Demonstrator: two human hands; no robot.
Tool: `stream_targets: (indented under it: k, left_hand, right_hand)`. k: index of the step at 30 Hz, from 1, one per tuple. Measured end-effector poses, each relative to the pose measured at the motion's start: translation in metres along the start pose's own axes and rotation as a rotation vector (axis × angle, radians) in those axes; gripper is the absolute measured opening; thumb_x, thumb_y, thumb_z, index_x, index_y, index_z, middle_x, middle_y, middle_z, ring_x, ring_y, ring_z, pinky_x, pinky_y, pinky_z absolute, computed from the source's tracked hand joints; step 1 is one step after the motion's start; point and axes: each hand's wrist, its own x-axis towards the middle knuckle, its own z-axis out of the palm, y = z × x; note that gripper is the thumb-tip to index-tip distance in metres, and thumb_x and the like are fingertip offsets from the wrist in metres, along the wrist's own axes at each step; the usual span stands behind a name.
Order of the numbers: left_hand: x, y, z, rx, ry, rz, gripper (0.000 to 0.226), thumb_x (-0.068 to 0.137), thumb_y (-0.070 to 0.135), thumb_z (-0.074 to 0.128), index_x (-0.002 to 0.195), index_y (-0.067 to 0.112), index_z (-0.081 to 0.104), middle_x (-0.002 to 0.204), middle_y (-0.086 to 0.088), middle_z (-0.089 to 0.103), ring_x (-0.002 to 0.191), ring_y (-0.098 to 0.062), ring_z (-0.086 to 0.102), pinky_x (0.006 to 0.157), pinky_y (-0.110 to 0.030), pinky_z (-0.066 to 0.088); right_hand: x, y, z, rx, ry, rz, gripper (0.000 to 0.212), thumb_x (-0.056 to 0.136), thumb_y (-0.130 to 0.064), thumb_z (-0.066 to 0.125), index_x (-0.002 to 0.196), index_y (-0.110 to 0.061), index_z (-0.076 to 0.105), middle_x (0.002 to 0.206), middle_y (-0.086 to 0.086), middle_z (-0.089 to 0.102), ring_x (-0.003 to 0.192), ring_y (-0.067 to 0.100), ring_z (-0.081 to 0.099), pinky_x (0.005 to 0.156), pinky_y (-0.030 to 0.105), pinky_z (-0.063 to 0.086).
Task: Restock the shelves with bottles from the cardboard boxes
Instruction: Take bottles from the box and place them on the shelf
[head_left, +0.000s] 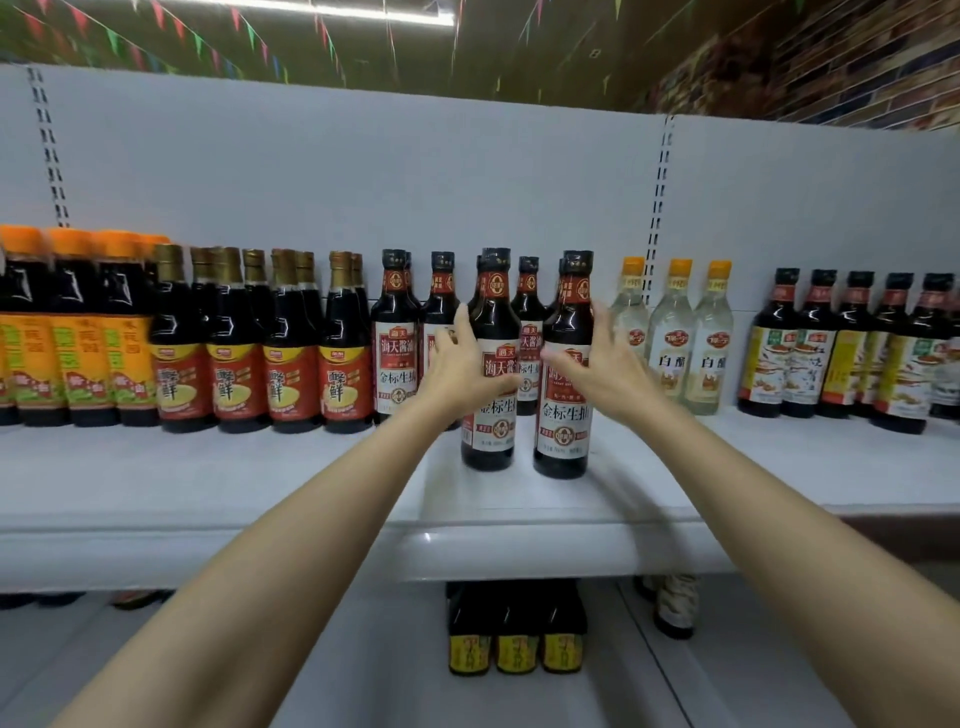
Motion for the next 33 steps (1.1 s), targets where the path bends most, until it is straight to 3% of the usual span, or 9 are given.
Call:
stream_targets:
  k: [3,7,14,19,21,23,26,33]
  left_hand:
    - [-0.007,0.005,0.008,0.103,0.145,0.042,0.112,0.075,0.044,0.076,0.151,0.021,-0.003,0.148,-0.020,0.024,0.127,-0.032,0.045,0.098,-0.041,0.044]
    - [0.000,0.009,0.000,0.186,0.259,0.052,0.095,0.071,0.041,0.079,0.143,0.013,0.025,0.140,-0.012,0.037,0.125,-0.027,0.044,0.096,-0.038,0.045]
    - [0.014,0.007,-0.014,0.037,0.152,0.079,0.087,0.065,0.026,0.085,0.136,0.009,0.037,0.136,-0.007,0.047,0.126,-0.024,0.046,0.102,-0.037,0.041]
    - [0.026,0.003,-0.010,0.059,0.149,0.071,0.088,0.064,0.027,0.085,0.136,0.008,0.038,0.137,-0.009,0.049,0.127,-0.025,0.045,0.103,-0.038,0.041]
    - [0.032,0.002,-0.009,0.174,0.192,0.068,0.089,0.064,0.036,0.084,0.136,0.009,0.040,0.139,-0.009,0.048,0.131,-0.025,0.040,0.106,-0.040,0.037]
    - [0.038,0.000,-0.009,0.418,0.247,0.097,0.090,0.064,0.050,0.079,0.137,0.012,0.043,0.145,-0.007,0.041,0.141,-0.025,0.022,0.116,-0.043,0.020]
    - [0.044,-0.001,-0.010,0.599,0.278,0.127,0.091,0.065,0.064,0.072,0.136,0.014,0.046,0.153,-0.005,0.028,0.147,-0.024,0.000,0.119,-0.047,-0.002]
    - [0.062,-0.009,-0.008,0.747,0.255,0.147,0.088,0.068,0.069,0.065,0.138,0.018,0.047,0.156,-0.003,0.020,0.146,-0.026,-0.010,0.116,-0.053,-0.009]
  right_hand:
    - [-0.016,0.011,0.012,0.110,-0.052,-0.074,0.112,0.079,-0.046,0.071,0.144,-0.045,-0.021,0.148,0.017,0.034,0.130,0.034,0.044,0.105,0.056,0.037]
    - [-0.017,0.015,0.006,0.214,-0.059,-0.116,0.111,0.082,-0.020,0.073,0.146,-0.046,-0.014,0.140,0.014,0.048,0.122,0.029,0.053,0.103,0.054,0.042]
    - [-0.012,0.020,0.000,0.280,-0.127,-0.149,0.102,0.085,-0.014,0.070,0.150,-0.035,-0.005,0.142,0.010,0.049,0.123,0.025,0.054,0.103,0.043,0.040]
    - [-0.002,0.018,0.002,0.255,-0.146,-0.154,0.100,0.085,-0.014,0.069,0.151,-0.030,-0.005,0.142,0.011,0.048,0.124,0.025,0.052,0.102,0.041,0.040]
    - [0.004,0.016,0.007,0.272,-0.146,-0.152,0.100,0.085,-0.012,0.069,0.151,-0.030,-0.005,0.142,0.012,0.047,0.124,0.025,0.051,0.103,0.042,0.040]
    - [0.012,0.015,0.013,0.257,-0.140,-0.151,0.102,0.085,-0.013,0.070,0.150,-0.031,-0.006,0.142,0.012,0.048,0.124,0.026,0.052,0.102,0.042,0.042]
    - [0.023,0.016,0.022,0.233,-0.130,-0.149,0.103,0.084,-0.015,0.071,0.150,-0.034,-0.007,0.142,0.013,0.047,0.123,0.028,0.053,0.102,0.046,0.045]
    - [0.046,0.020,0.039,0.250,-0.128,-0.160,0.103,0.085,-0.013,0.070,0.150,-0.034,-0.007,0.142,0.014,0.046,0.123,0.028,0.053,0.100,0.046,0.044]
